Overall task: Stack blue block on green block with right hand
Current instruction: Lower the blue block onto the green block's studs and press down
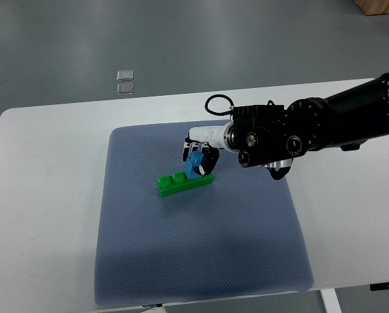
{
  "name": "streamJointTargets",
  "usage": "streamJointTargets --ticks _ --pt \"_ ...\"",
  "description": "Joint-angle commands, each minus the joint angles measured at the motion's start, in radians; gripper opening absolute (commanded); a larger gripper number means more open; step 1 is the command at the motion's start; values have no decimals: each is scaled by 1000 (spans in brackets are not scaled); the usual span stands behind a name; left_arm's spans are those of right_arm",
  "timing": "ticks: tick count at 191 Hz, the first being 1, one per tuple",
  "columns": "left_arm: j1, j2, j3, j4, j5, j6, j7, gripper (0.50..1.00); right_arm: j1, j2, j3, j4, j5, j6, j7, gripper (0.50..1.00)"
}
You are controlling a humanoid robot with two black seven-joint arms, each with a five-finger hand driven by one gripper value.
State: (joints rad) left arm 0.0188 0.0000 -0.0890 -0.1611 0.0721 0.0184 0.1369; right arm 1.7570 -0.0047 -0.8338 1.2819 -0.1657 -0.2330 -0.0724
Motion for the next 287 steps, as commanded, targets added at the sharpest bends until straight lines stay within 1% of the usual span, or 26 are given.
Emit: streamJointTargets --ticks 1,34,52,119,191,253,287 --pt "0 0 0 0 0 0 0 1000 -2 0 1 -1 0 -2 6 629" --pt "1 0 0 0 0 0 0 1000 -8 2 1 -9 0 -11 28 629" --pt "1 0 0 0 0 0 0 1000 -14 5 2 -9 -2 -28 31 629" --pt "1 0 0 0 0 0 0 1000 -16 5 4 -9 -2 -48 59 629" --pt "1 0 0 0 0 0 0 1000 -37 5 2 -9 -17 -51 75 631" --pt "0 0 0 0 0 0 0 1000 -65 5 4 -24 -31 -78 92 631" --pt "1 0 0 0 0 0 0 1000 -70 5 4 -24 -46 -80 94 631"
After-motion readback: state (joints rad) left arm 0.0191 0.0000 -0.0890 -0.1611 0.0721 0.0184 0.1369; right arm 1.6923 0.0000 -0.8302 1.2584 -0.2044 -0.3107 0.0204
